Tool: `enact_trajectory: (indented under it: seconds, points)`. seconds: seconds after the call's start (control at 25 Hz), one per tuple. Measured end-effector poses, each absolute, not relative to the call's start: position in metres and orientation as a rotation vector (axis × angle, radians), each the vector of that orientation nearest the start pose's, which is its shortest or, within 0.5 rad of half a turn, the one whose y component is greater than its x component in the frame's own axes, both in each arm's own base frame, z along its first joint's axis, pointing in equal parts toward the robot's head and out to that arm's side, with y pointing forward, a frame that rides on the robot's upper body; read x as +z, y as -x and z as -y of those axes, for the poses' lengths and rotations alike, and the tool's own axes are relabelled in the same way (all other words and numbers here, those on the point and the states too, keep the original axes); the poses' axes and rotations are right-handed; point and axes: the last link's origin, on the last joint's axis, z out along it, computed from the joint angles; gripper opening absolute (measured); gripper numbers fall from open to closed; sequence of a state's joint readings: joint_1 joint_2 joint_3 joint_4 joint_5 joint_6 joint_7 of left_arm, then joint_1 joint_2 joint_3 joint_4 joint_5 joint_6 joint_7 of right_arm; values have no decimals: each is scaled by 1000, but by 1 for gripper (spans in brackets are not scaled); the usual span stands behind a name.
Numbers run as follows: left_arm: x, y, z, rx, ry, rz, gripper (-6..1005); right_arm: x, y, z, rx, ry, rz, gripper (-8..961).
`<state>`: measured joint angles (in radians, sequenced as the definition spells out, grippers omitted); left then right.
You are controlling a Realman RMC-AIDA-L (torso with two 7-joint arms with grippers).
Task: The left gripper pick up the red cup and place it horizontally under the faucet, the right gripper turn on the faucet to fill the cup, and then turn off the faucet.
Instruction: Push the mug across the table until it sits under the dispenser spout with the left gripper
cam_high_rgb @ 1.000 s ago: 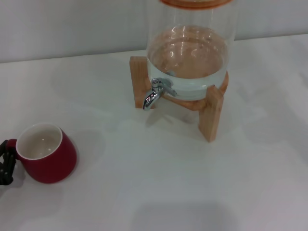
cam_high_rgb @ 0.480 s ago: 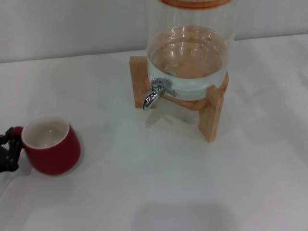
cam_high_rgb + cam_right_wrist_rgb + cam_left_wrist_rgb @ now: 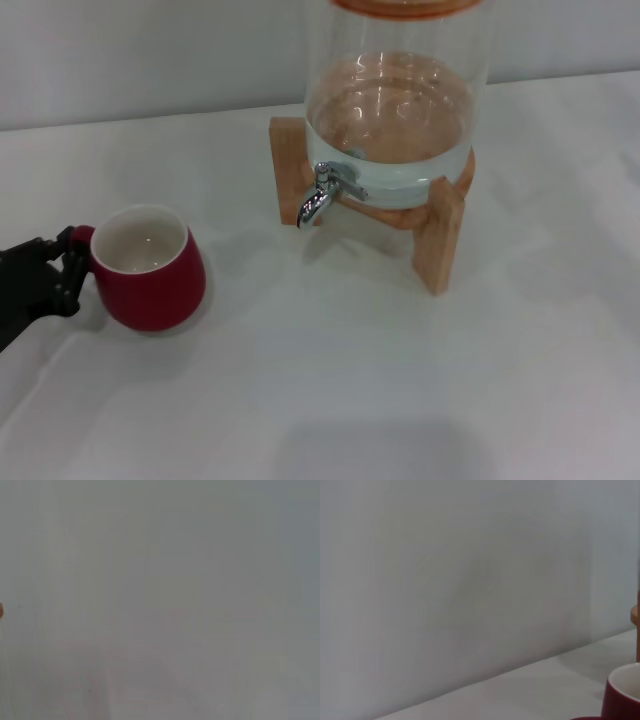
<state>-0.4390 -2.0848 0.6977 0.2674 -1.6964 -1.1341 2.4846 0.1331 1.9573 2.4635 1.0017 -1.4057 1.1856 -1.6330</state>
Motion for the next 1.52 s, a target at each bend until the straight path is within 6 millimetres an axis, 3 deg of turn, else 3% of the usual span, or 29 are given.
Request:
enact_trajectory:
  seconds: [0.92,1.52]
  points:
    - [-57,290,-362,-529,2317,426,113,186,-348,-304,747,1793,-677,719]
    - [-77,270,-364,-538,2429,428,112,182,-344,-308,759,1804,-672,719]
